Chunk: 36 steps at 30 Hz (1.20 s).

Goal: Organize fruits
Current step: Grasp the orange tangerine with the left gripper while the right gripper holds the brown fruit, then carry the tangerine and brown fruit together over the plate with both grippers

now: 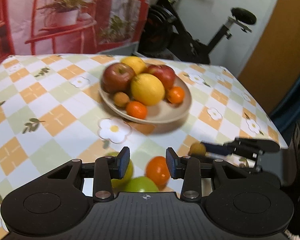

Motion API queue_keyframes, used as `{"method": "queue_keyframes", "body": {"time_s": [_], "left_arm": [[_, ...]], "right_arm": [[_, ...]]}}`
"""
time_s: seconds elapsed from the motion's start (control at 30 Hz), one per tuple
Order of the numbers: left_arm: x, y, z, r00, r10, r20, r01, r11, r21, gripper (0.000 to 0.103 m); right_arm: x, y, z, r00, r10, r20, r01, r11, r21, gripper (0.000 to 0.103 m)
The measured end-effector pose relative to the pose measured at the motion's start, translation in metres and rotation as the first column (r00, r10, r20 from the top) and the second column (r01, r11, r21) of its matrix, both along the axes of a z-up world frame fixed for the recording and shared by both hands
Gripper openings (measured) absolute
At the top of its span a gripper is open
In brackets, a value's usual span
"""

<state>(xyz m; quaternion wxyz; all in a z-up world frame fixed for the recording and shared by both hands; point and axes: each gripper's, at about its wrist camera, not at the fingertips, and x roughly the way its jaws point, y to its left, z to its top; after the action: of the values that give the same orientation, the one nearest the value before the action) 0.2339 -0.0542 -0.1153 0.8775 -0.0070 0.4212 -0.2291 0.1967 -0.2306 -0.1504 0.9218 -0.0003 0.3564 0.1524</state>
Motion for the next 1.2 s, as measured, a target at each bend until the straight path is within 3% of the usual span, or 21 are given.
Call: {"method": "queue_keyframes", "body": {"time_s": [0.17,0.37,0.67,0.83,1.2], "left_arm": [[-0.001,-0.018,-0.008,0.998,-0.065,-0.003,0.065,0.994,0.085,0.042],[0.002,-0.030,-0.015,0.994,-0.108,-0.017,0.109,0.982,0.151,0.042],[0.005,-0.043,-0.025,0.988,-0.149,-0.051,0.156,0.969,0.192,0.043],[0.009,-0.043,-0.028,0.988,-0.136,-0.074,0.147,0.973,0.180,0.043],[0.009,-0.046,-0.030,0.988,-0.142,-0.066,0.152,0.967,0.205,0.042]], "right_arm": [[-0.002,-0.023,0.000,0.999,-0.046,-0.006,0.046,0.997,0.065,0.025],[-0.002,-0.020,-0.001,1.000,-0.022,-0.020,0.024,0.998,0.064,0.025],[-0.001,-0.022,-0.002,1.000,-0.011,-0.029,0.014,0.996,0.087,0.025],[-0.001,-0.024,-0.002,0.999,-0.007,-0.032,0.010,0.995,0.099,0.025],[-0.001,-0.025,-0.002,0.999,-0.004,-0.036,0.008,0.994,0.107,0.025]]}}
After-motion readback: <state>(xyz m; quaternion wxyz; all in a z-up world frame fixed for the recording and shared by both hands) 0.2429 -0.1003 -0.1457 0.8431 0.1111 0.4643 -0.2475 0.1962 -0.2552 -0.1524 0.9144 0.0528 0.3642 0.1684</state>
